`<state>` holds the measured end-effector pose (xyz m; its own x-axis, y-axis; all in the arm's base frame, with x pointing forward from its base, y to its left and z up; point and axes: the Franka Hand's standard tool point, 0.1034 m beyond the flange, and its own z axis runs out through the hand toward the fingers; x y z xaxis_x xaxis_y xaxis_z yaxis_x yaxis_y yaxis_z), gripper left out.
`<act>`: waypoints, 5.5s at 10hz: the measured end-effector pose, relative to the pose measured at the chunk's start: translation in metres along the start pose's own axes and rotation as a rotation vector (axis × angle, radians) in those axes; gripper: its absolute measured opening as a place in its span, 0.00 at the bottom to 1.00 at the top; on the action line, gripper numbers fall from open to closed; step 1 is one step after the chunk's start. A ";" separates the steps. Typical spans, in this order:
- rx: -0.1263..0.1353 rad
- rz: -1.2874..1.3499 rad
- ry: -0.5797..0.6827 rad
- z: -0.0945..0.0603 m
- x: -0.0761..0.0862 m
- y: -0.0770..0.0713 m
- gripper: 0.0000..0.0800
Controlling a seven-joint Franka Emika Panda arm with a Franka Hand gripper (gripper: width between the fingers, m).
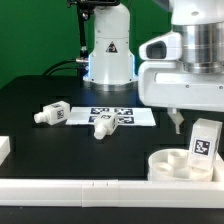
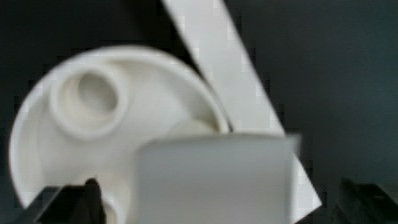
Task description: Assemble stool
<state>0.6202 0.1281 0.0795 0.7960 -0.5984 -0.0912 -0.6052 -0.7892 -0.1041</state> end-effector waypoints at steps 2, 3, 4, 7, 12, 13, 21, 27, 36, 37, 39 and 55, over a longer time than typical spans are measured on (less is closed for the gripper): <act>0.002 -0.007 -0.001 0.000 0.000 0.000 0.66; 0.002 -0.008 -0.001 0.000 0.000 0.000 0.49; -0.002 0.038 -0.003 0.001 0.000 0.002 0.42; 0.034 0.343 -0.033 0.000 0.002 0.002 0.42; 0.137 0.968 -0.051 0.002 0.006 -0.006 0.42; 0.137 0.941 -0.049 0.002 0.006 -0.006 0.42; 0.089 0.119 -0.006 -0.005 -0.003 0.000 0.81; 0.043 -0.761 0.091 -0.018 -0.002 -0.009 0.81; -0.148 -1.800 0.137 -0.013 0.018 -0.006 0.81; -0.159 -1.838 0.118 -0.013 0.018 -0.003 0.81; -0.153 -1.741 0.098 -0.021 0.032 -0.001 0.81; -0.020 -0.953 0.137 -0.014 0.045 0.007 0.81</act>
Offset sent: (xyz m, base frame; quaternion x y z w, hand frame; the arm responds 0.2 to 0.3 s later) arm 0.0000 0.0000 0.0000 0.0000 0.0000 0.0650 0.9979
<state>0.6517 0.0941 0.0883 0.9482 0.2852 0.1399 0.2953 -0.9537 -0.0577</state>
